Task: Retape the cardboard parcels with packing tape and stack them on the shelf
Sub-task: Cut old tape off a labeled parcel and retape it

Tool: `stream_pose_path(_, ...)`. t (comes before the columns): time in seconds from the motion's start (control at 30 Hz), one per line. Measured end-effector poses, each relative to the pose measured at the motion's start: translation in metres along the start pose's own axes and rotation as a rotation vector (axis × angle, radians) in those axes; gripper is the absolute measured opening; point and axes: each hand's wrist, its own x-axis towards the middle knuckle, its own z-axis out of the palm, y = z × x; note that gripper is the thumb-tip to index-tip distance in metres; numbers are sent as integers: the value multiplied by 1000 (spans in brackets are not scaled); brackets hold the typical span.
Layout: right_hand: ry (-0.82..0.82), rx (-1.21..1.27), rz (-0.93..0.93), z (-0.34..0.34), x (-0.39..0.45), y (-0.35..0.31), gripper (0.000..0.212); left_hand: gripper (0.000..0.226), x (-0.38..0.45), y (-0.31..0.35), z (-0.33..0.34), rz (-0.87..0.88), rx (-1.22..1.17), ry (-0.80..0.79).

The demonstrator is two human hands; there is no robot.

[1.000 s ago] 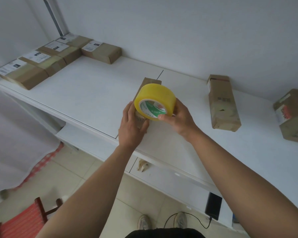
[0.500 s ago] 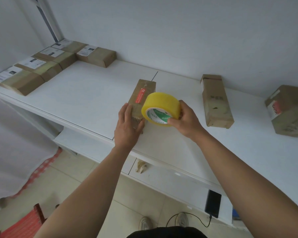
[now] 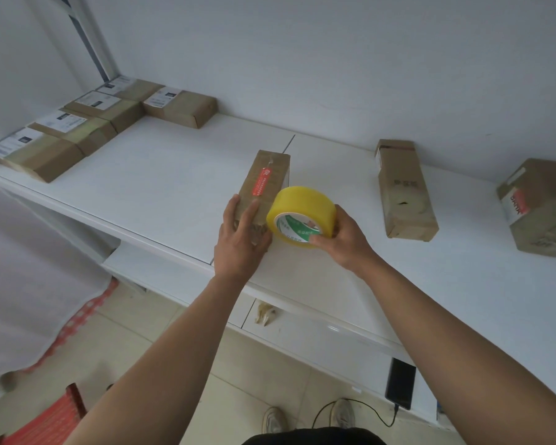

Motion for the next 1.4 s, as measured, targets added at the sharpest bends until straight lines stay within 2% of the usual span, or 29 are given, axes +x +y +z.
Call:
stream_pose_path(0.1,-15,11,-3,-1,2,-3,42,64,3,3,-4,-20,-58,9)
stream_pose_path(0.2,27,4,-61,-6,5,-24,35,62,5,10,-7,-71,-214,28)
stream_pose_path(0.3,28,-50,-114,-9,11,-40,29,60,9,9,-7,-44,-367,-22)
stream_pose_path(0.5,24,-72,-139,1,21,-49,42,54,20,-10,-17,41,-384,-164)
stream_pose_path(0.57,13,-75,-159,3,22,-52,41,61,23,-14,-22,47,-360,-196)
stream_pose_path(0.73,-71,-133,-175,18,25,-53,46,99,20,-24,-27,-38,-217,-225)
stream_pose_path(0.83,-98,-159,-182,27,30,-57,55,96,21,-25,-24,-70,-166,-149)
stream_pose_path(0.93,-122,-203,-197,35,36,-60,61,86,20,-27,-20,-141,-267,-106)
stream_pose_path(1.03,-145,-208,-205,45,41,-61,65,88,13,-28,-18,-216,-384,-97)
stream_pose_path(1.1,-174,-194,-186,54,46,-60,63,96,6,-29,-15,-255,-420,-102)
stream_pose_path(1.23,-145,-257,-201,72,50,-57,57,142,-4,-18,-3,-316,-296,-114)
stream_pose_path(1.3,-114,-291,-203,78,51,-56,59,149,-4,-6,3,-357,-284,-65)
stream_pose_path(1.4,-94,-298,-223,81,52,-58,59,143,3,4,8,-421,-340,2)
